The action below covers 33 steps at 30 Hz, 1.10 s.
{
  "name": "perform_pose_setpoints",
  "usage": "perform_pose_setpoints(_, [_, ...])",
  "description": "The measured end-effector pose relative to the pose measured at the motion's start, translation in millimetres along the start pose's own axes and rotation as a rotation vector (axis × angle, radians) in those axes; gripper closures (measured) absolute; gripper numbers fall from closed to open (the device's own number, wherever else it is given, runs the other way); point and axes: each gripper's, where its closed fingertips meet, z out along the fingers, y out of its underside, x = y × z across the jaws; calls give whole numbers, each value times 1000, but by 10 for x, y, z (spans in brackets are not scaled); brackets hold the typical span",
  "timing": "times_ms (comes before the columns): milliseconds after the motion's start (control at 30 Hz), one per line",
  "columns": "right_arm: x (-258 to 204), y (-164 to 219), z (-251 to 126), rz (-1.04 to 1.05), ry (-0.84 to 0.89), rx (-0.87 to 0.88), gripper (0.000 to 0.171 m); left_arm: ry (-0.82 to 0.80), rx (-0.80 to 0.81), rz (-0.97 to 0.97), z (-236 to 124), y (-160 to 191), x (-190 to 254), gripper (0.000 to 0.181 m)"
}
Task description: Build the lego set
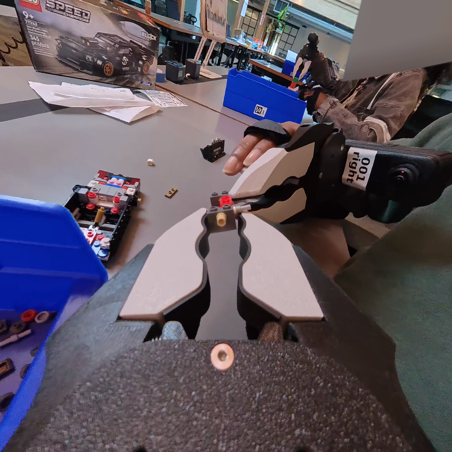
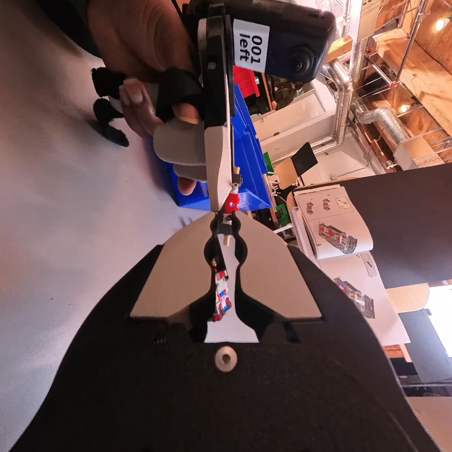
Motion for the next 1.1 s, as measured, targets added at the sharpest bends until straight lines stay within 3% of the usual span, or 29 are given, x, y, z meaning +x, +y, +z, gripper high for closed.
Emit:
perform_pose_setpoints(633, [-290, 68, -10, 244, -257, 8, 166, -36, -187, 48, 43, 296, -63, 163])
perform_pose_setpoints(767, [-286, 71, -18, 419, -321, 12, 167, -61, -200, 138, 43, 302, -61, 163])
perform_pose_setpoints(867, [-242, 85, -22, 533, -348, 19, 168, -81, -210, 193, 45, 301, -48, 163])
perform_pose_setpoints(1000, [-248, 89, -9, 435, -309, -6, 168, -73, -212, 118, 44, 314, -66, 163])
perform_pose_setpoints(1100, [-198, 87, -4, 521, -309, 10, 168, -86, -199, 129, 32, 288, -86, 163])
